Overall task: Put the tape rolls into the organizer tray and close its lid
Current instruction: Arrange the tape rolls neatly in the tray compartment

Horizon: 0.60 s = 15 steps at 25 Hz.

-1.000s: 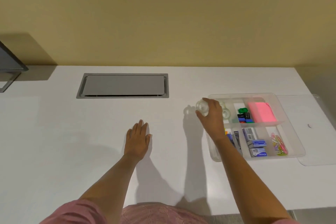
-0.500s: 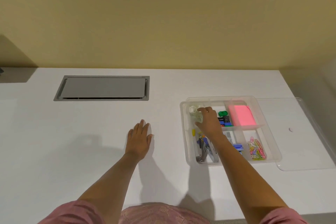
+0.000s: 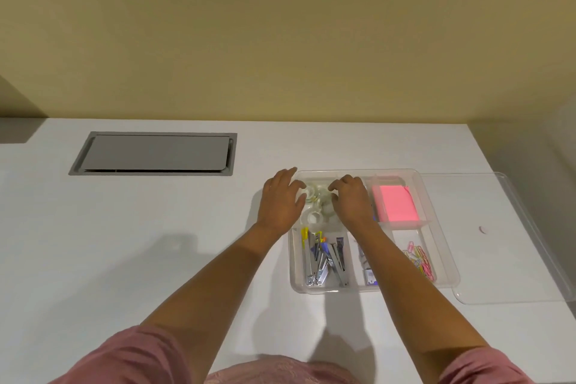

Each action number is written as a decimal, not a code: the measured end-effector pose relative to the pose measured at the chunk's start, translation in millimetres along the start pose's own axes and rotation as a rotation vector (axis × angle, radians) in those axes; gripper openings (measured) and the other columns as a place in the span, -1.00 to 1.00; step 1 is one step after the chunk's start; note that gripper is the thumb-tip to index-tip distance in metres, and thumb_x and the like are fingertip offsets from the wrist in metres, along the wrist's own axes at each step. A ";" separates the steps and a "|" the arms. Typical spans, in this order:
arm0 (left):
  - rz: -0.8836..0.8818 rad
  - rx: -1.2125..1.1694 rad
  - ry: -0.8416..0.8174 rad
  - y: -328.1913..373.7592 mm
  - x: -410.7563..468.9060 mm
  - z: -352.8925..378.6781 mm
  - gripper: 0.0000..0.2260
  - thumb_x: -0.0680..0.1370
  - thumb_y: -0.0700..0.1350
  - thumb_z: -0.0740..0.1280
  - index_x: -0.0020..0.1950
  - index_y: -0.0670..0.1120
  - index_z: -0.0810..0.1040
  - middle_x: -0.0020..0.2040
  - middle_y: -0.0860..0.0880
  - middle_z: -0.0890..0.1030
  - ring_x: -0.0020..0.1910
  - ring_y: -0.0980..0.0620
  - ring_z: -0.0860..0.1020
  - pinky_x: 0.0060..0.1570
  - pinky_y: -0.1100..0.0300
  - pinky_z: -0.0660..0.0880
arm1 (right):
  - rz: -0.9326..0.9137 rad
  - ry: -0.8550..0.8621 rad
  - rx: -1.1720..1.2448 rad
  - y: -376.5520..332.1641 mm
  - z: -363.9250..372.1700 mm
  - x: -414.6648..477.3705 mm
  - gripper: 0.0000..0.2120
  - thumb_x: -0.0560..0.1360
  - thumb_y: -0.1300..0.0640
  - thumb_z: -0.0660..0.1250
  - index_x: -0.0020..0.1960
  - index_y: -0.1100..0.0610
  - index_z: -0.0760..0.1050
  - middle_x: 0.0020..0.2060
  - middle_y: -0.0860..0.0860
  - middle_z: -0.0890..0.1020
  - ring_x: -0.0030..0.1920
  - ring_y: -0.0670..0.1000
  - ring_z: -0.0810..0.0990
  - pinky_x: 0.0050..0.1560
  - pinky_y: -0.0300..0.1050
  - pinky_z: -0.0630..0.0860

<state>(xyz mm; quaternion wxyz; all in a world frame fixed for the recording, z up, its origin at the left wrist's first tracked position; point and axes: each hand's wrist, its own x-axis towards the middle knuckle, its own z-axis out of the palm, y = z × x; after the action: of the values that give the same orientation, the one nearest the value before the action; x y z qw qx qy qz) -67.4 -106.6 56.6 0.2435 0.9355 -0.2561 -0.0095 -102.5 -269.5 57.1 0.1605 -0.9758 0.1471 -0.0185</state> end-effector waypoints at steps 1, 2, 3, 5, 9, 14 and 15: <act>0.011 0.036 -0.041 5.9 5.0 5.4 -0.78 0.57 -0.09 0.26 0.18 -0.09 0.56 0.48 -0.10 0.31 0.49 -0.08 0.21 0.41 0.01 0.15 | -0.022 -0.002 -0.014 1.4 -0.1 0.8 -0.79 0.45 0.36 0.28 0.05 0.25 0.60 0.02 0.21 0.62 0.07 0.22 0.49 0.02 0.03 0.46; 0.015 0.072 -0.079 9.6 9.3 10.4 -0.76 0.59 -0.06 0.24 0.20 -0.07 0.54 0.51 -0.09 0.24 0.51 -0.07 0.14 0.45 0.02 0.09 | -0.045 -0.001 -0.020 2.2 0.3 1.5 -0.80 0.45 0.36 0.28 0.03 0.26 0.61 0.00 0.21 0.63 0.05 0.22 0.50 0.01 0.03 0.46; 0.014 0.104 -0.112 12.1 12.5 14.4 -0.75 0.60 -0.04 0.21 0.22 -0.06 0.53 0.53 -0.09 0.19 0.53 -0.06 0.08 0.48 0.02 0.04 | -0.067 -0.001 -0.023 2.1 0.7 1.6 -0.80 0.44 0.37 0.29 0.02 0.27 0.61 -0.02 0.22 0.64 0.03 0.23 0.51 0.00 0.04 0.47; 0.014 0.149 -0.161 16.4 17.0 20.4 -0.74 0.61 -0.02 0.19 0.24 -0.06 0.51 0.56 -0.09 0.11 0.55 -0.05 0.01 0.51 0.01 -0.03 | -0.101 0.001 -0.022 2.6 1.6 1.9 -0.82 0.41 0.39 0.33 -0.03 0.28 0.63 -0.08 0.24 0.65 -0.03 0.26 0.54 -0.06 0.05 0.49; 0.037 0.241 -0.232 22.1 18.4 25.1 -0.72 0.61 -0.01 0.18 0.28 -0.05 0.46 0.57 -0.10 0.02 0.55 -0.06 -0.07 0.51 0.00 -0.10 | -0.128 0.030 -0.007 7.9 7.3 4.2 -0.82 0.21 0.46 0.47 -0.23 0.26 0.64 -0.29 0.21 0.67 -0.26 0.25 0.59 -0.28 0.01 0.55; 0.075 0.309 -0.268 25.0 16.1 25.7 -0.73 0.58 -0.02 0.26 0.26 -0.03 0.47 0.57 -0.11 -0.03 0.55 -0.07 -0.11 0.50 -0.02 -0.15 | -0.151 0.021 -0.006 13.4 7.5 3.5 -0.80 0.20 0.44 0.49 -0.24 0.21 0.64 -0.32 0.15 0.67 -0.29 0.21 0.59 -0.32 0.00 0.56; 0.098 0.324 -0.276 25.4 15.9 25.1 -0.73 0.57 -0.02 0.27 0.26 -0.02 0.48 0.57 -0.11 -0.03 0.55 -0.08 -0.11 0.50 -0.02 -0.16 | -0.152 0.019 0.002 14.3 8.1 3.4 -0.80 0.22 0.43 0.47 -0.21 0.21 0.64 -0.30 0.16 0.67 -0.27 0.22 0.58 -0.30 0.01 0.56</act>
<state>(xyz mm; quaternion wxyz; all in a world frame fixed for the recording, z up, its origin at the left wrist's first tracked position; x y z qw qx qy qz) -69.3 -144.7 47.8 0.0526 0.9386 -0.3304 -0.0845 -102.5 -280.9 44.9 0.1581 -0.9838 0.0741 -0.0398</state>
